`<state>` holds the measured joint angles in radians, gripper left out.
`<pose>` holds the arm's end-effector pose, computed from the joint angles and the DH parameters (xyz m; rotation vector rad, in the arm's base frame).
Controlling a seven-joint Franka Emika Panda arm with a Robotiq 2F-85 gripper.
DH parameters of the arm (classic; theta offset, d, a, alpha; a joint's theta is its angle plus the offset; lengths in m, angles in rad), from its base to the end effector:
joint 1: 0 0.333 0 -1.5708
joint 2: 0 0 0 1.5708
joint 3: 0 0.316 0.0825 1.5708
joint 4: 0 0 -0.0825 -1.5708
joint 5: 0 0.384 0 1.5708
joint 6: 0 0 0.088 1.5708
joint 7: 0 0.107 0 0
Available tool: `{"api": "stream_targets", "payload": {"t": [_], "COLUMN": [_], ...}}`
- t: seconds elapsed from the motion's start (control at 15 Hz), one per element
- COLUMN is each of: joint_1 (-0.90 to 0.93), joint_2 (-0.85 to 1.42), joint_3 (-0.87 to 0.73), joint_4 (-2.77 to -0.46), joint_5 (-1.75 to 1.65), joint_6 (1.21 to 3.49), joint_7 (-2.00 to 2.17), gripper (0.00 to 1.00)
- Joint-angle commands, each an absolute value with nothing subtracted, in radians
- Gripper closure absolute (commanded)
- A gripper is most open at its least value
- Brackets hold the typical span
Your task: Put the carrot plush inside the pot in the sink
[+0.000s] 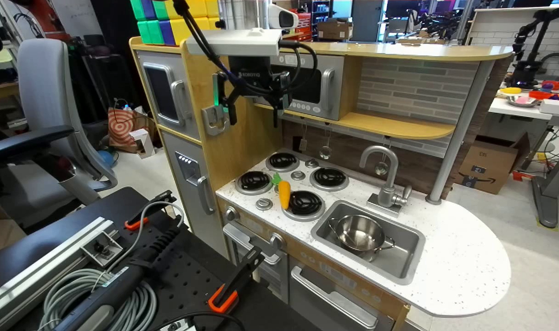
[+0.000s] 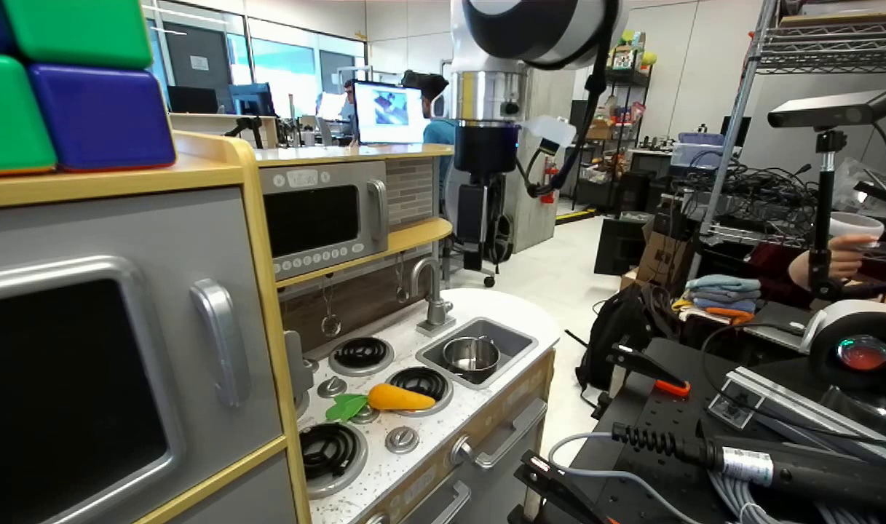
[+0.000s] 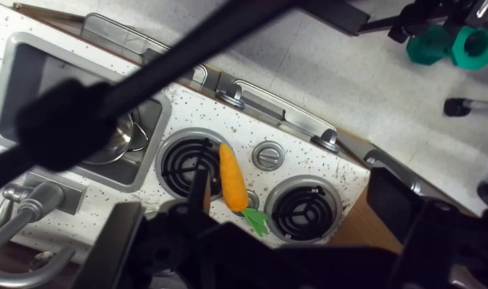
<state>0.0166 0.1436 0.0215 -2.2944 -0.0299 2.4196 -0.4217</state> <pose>0.5239 0.0199 0.2859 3.0382 0.7471 -0.0331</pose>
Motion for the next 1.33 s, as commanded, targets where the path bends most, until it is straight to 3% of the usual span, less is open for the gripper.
{"api": "stream_targets", "payload": {"t": [0.0, 0.47, 0.93, 1.27], "joint_1": [0.001, -0.005, 0.031, 0.019], "joint_2": [0.224, 0.261, 0.434, 0.604], "joint_3": [0.022, 0.03, -0.005, -0.042], "joint_4": [-2.179, -2.159, -2.212, -2.193], "joint_5": [-0.125, -0.155, -0.398, -0.479], "joint_6": [2.277, 2.268, 2.612, 2.976], "joint_7": [-0.52, -0.44, -0.412, -0.342], "gripper": [0.0, 0.0, 0.0, 0.0]}}
